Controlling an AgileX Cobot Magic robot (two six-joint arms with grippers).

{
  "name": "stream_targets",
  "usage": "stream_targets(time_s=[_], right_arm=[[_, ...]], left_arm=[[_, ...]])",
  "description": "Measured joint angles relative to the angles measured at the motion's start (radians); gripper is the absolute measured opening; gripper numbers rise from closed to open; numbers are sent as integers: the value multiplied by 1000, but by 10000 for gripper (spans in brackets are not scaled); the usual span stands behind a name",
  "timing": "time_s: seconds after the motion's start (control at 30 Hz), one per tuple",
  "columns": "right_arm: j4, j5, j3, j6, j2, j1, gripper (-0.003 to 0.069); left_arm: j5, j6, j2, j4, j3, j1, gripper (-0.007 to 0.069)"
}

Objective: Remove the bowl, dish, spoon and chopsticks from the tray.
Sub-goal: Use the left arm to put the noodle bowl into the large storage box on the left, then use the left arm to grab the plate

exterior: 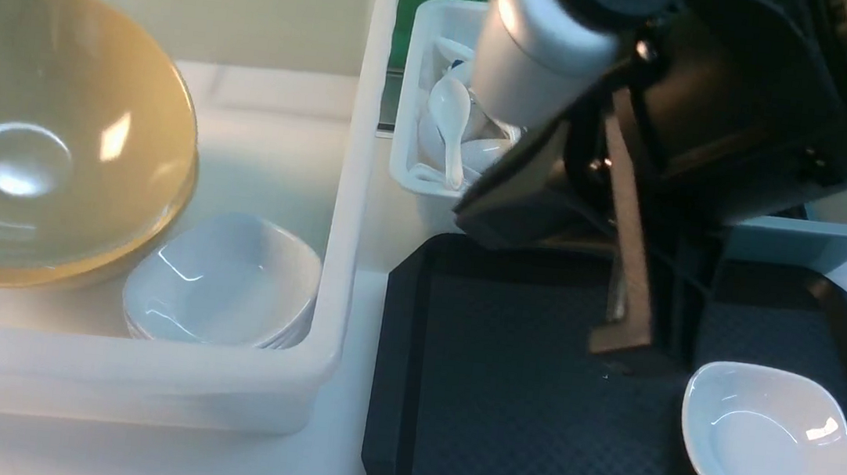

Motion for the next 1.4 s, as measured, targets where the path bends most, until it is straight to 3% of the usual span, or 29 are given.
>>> stream_targets(time_s=[0.27, 0.4, 0.53, 0.77, 0.87, 0.93, 0.97, 1.03, 1.07, 1.13, 1.17, 1.2, 1.3, 1.37, 1.4], right_arm=[[-33, 21, -1, 2, -44, 0, 34], [-40, 22, -1, 2, -54, 0, 34], [-62, 26, -1, 2, -54, 0, 34], [-212, 6, -1, 112, -54, 0, 38], [-303, -15, 0, 198, -48, 0, 39], [-358, -19, 1, 262, -36, 0, 41], [-364, -16, 1, 265, -34, 0, 41], [-395, 20, 1, 293, -24, 0, 42], [-396, 24, 1, 296, -23, 0, 42], [-410, 90, 5, 323, -20, -9, 42], [-410, 100, 7, 326, -20, -12, 43], [-411, 117, 26, 345, -23, -33, 44], [-415, 124, 140, 400, -50, -127, 43], [-418, 124, 176, 414, -64, -154, 44], [-420, 124, 264, 433, -97, -214, 45]], left_arm=[[-105, 17, 128, 18, 0, -24, 203], [-75, 8, 156, 104, 0, -25, 378], [-20, -58, 146, 181, -18, -30, 494], [92, -164, 9, 251, -186, -58, 533], [110, -151, -89, 213, -243, -183, 516], [130, -137, -136, 190, -242, -349, 499], [132, -136, -138, 189, -241, -364, 498], [136, -134, -141, 183, -212, -560, 489], [135, -134, -138, 183, -206, -592, 488], [116, -134, -105, 186, -181, -771, 486], [112, -136, -101, 187, -180, -785, 486], [80, -143, -74, 189, -176, -891, 486], [-11, -163, 13, 198, -175, -1078, 486], [-26, -170, 37, 206, -179, -1115, 486], [-37, -183, 90, 224, -192, -1186, 486]])
